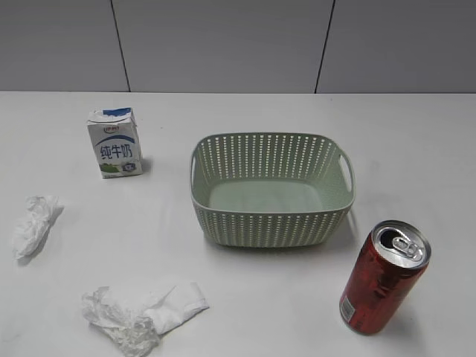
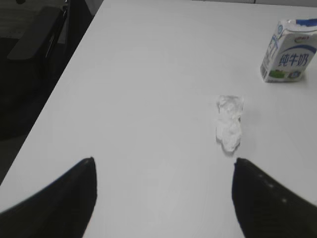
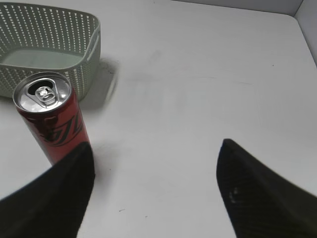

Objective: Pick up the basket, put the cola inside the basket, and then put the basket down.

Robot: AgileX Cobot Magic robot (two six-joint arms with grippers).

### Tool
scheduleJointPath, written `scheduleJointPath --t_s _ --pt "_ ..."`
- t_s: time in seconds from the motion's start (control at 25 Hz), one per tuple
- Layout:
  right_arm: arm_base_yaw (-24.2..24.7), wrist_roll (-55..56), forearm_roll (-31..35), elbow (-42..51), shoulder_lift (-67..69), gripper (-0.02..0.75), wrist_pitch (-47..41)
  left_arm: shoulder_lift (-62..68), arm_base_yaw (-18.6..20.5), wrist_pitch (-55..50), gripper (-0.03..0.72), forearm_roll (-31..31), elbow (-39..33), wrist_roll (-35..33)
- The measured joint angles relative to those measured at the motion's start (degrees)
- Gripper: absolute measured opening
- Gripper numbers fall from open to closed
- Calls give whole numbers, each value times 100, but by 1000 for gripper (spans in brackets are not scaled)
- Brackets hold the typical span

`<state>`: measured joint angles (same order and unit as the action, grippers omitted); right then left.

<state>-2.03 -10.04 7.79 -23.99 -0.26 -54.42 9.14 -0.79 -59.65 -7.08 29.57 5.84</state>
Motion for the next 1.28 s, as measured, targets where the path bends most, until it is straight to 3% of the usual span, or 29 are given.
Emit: scheduleJointPath --t_s 0.4,0.8,1.0,1.28 --pt "0 0 0 0 0 585 0 2872 0 1877 610 767 835 -233" --pt "0 0 0 0 0 585 0 5504 -74 1468 579 1186 2681 -318" --pt "0 0 0 0 0 585 5 6710 -710 1189 575 1213 3654 -318" --pt "0 0 0 0 0 585 5 8307 -2119 728 569 1229 4883 8"
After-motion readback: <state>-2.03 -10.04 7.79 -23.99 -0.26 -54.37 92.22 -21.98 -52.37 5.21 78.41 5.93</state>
